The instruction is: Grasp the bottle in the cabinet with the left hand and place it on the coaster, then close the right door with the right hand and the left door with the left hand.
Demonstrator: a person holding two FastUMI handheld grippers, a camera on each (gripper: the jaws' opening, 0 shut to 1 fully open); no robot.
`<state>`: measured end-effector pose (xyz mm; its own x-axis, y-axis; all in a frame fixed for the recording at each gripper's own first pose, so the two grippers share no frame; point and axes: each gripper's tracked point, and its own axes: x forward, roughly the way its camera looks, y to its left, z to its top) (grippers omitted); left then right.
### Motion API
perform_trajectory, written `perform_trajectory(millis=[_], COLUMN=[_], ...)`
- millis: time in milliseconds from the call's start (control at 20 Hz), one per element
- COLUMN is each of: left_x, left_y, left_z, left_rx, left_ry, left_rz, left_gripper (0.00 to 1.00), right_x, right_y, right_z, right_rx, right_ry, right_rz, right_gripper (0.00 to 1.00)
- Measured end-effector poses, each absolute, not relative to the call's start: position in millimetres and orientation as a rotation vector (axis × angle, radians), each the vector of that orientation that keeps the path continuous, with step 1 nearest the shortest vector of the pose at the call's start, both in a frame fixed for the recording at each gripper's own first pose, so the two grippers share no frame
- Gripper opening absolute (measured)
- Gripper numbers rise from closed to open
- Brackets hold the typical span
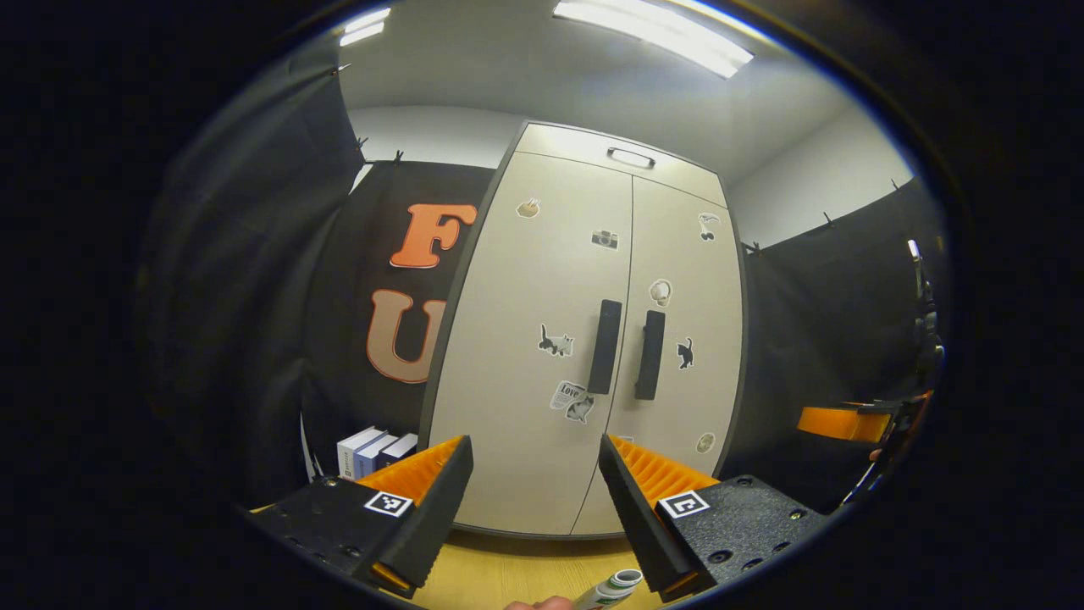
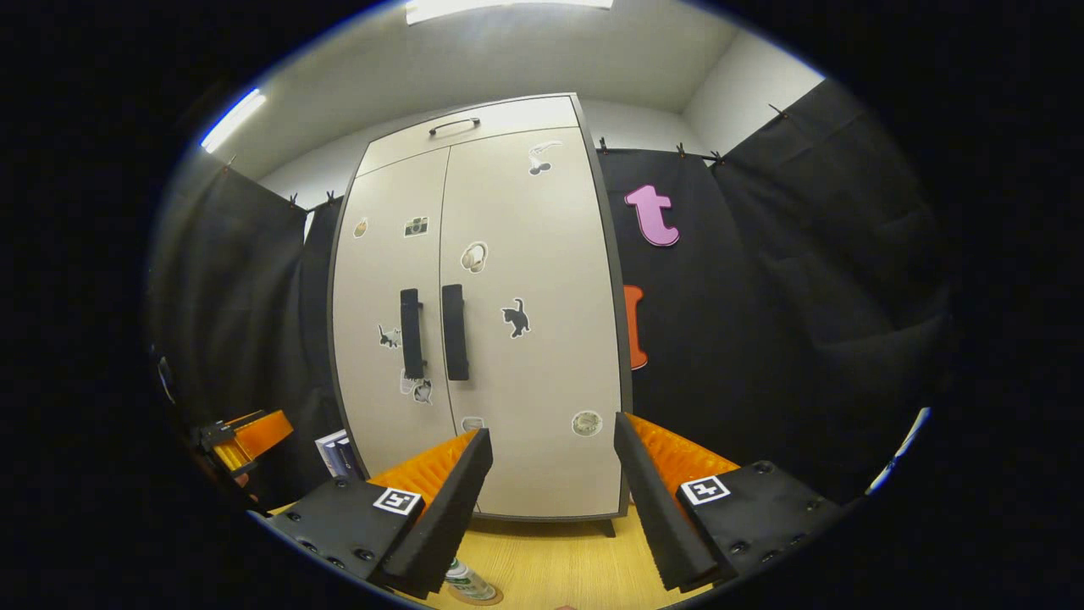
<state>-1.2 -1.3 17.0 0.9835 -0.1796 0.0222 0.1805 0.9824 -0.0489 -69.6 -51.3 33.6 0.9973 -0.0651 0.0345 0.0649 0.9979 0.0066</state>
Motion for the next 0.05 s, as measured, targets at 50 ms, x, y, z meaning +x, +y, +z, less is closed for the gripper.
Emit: perform_trajectory(millis=[50], left_x=[-1.5], left_y=[-0.8], left_z=[16.7], left_rx=[-0.052], left_ry=[-0.017], left_rz=[-0.179], left_gripper=[0.91], right_x=[-70.3], right_y=[-50.7], right_z=[33.2], right_rx=[0.006], right_ry=[-0.035], right_rz=[-0.065], right_gripper=[0.96])
